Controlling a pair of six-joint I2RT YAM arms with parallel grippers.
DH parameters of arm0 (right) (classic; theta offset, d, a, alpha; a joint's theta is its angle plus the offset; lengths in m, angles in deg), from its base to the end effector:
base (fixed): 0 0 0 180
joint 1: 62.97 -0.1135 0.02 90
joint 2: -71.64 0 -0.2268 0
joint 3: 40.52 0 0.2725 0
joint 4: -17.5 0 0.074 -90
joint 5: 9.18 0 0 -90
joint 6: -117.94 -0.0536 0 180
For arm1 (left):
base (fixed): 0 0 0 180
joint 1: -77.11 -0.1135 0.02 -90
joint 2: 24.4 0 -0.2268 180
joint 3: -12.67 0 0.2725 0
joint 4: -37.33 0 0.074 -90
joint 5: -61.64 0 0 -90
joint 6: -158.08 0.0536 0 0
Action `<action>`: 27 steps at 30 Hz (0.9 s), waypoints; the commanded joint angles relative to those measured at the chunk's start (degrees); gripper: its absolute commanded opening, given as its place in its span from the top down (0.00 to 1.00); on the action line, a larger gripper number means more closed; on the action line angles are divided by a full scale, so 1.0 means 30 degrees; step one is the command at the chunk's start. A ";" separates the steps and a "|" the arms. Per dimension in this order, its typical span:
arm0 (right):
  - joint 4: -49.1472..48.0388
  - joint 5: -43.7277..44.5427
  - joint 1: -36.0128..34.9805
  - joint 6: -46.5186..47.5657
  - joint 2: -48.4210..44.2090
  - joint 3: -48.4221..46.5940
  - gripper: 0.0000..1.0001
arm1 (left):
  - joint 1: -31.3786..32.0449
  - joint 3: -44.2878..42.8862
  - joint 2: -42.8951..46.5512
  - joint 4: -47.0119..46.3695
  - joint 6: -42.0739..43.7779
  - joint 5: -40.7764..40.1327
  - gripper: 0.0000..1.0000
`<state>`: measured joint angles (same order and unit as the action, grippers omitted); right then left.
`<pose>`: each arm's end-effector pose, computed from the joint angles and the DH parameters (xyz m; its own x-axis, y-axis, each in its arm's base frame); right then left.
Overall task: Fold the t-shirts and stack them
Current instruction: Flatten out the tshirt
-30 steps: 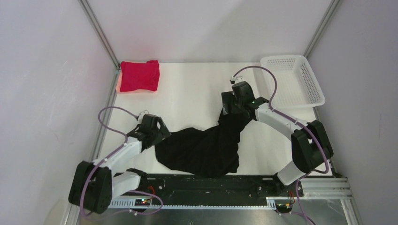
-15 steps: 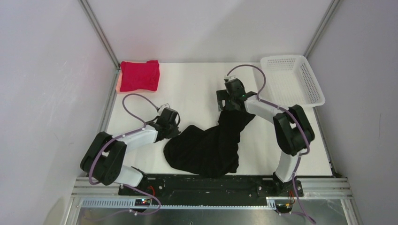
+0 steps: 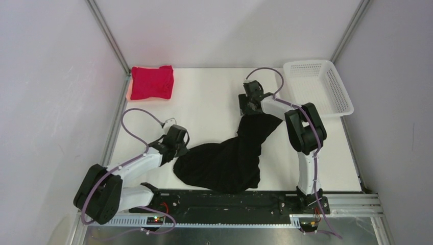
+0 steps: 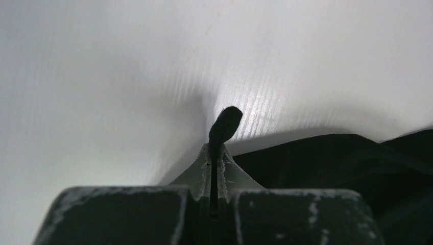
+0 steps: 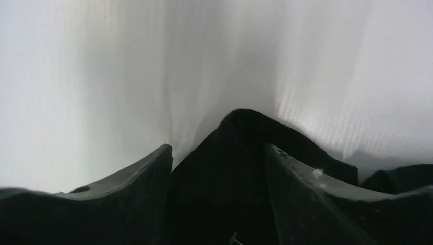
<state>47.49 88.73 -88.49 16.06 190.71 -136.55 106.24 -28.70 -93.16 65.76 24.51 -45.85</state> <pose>0.4159 0.1904 0.1035 -0.7780 -0.1455 -0.6111 -0.1961 0.9805 0.0162 0.2263 -0.1077 0.0960 -0.7419 -0.3391 -0.5784 -0.2685 0.9407 -0.2071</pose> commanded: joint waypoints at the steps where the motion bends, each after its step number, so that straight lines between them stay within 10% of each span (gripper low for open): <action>1: 0.0899 -0.0824 -0.0126 0.0040 0.0171 -0.0409 0.47 | 0.0084 0.0227 0.1342 -0.0058 -0.0174 -0.1384 1.00; 5: 0.0649 -0.0346 -0.0204 -0.0024 -0.0627 -0.0159 0.95 | 0.0070 0.0141 0.2479 -0.0160 -0.0276 -0.1870 1.00; 7: 0.0289 0.0099 -0.0262 0.0239 -0.1422 -0.0148 1.00 | 0.0072 0.0044 0.3330 -0.0177 -0.0272 -0.2389 1.00; 27: -0.1111 0.1278 -0.0338 0.3212 -1.9419 0.2628 1.00 | 0.0077 -0.7284 1.4197 -0.0162 0.5967 -0.9574 1.00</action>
<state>45.77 93.88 -89.49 23.09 141.05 -129.47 106.24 -44.89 -55.74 67.03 35.55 -67.47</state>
